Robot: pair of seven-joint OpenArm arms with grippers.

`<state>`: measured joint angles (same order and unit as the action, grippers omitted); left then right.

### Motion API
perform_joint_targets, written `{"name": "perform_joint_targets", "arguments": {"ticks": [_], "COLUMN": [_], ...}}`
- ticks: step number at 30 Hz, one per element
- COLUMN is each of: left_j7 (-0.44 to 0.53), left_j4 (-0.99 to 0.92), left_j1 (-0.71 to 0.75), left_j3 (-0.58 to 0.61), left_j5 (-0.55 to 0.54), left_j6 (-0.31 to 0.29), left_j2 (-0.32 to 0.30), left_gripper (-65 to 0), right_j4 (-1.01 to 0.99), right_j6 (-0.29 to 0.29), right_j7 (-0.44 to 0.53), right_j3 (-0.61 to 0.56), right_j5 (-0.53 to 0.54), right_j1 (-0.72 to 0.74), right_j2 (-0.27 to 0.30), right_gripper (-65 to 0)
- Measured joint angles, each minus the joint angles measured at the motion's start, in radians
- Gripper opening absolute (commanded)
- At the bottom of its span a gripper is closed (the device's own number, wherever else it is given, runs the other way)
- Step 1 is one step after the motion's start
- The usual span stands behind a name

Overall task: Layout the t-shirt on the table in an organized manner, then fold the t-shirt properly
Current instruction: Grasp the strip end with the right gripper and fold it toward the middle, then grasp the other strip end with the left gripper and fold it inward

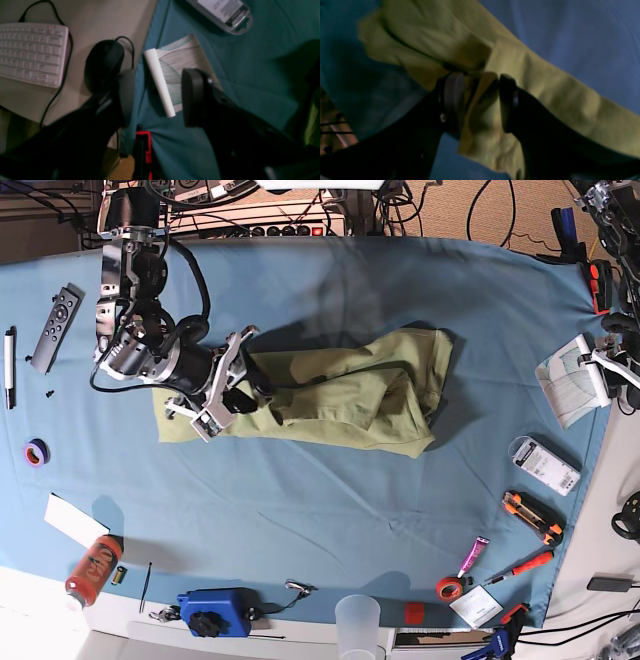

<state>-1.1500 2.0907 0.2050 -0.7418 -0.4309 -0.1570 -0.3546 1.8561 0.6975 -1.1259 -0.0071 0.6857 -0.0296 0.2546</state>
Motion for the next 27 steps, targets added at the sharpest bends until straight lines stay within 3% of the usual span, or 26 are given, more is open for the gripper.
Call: {"name": "perform_joint_targets", "arguments": {"ticks": [2,5,15,19,21,24,27], "left_j7": [0.000,0.000,0.000,0.000,0.000,0.000,0.000], "left_j4": [0.000,0.000,0.000,0.000,0.000,0.000,0.000], "left_j1": [0.000,0.000,0.002,0.002,0.002,0.002,0.002], "left_j3": [0.000,0.000,0.000,0.000,0.000,0.000,0.000], "left_j5": [0.000,0.000,-0.087,-0.141,-0.163,-0.219,-0.286], "left_j6": [0.000,0.000,-0.013,-0.027,-0.066,-0.113,-0.153], "left_j2": [0.000,0.000,0.003,0.003,0.009,0.044,0.097], "left_gripper": [-34.1,-34.1,-34.1,-34.1,-34.1,-34.1,-34.1], "right_j4": [0.002,0.014,0.015,-0.079,-0.159,-0.297,-0.443], "right_j6": [0.000,0.001,-0.023,0.000,0.000,0.002,0.005], "right_j7": [-0.002,-0.001,-0.014,0.015,0.072,0.135,0.137], "right_j3": [0.000,0.041,0.360,0.366,0.354,0.348,0.349], "right_j5": [-0.002,-0.004,0.022,0.024,0.025,0.023,-0.007], "right_j1": [0.012,0.034,-0.013,-0.047,-0.039,-0.003,0.065], "right_j2": [0.000,-0.002,-0.003,-0.003,-0.004,-0.006,-0.005], "right_gripper": [-47.5,-65.0,-65.0,-65.0,-65.0,-65.0,-65.0]}}
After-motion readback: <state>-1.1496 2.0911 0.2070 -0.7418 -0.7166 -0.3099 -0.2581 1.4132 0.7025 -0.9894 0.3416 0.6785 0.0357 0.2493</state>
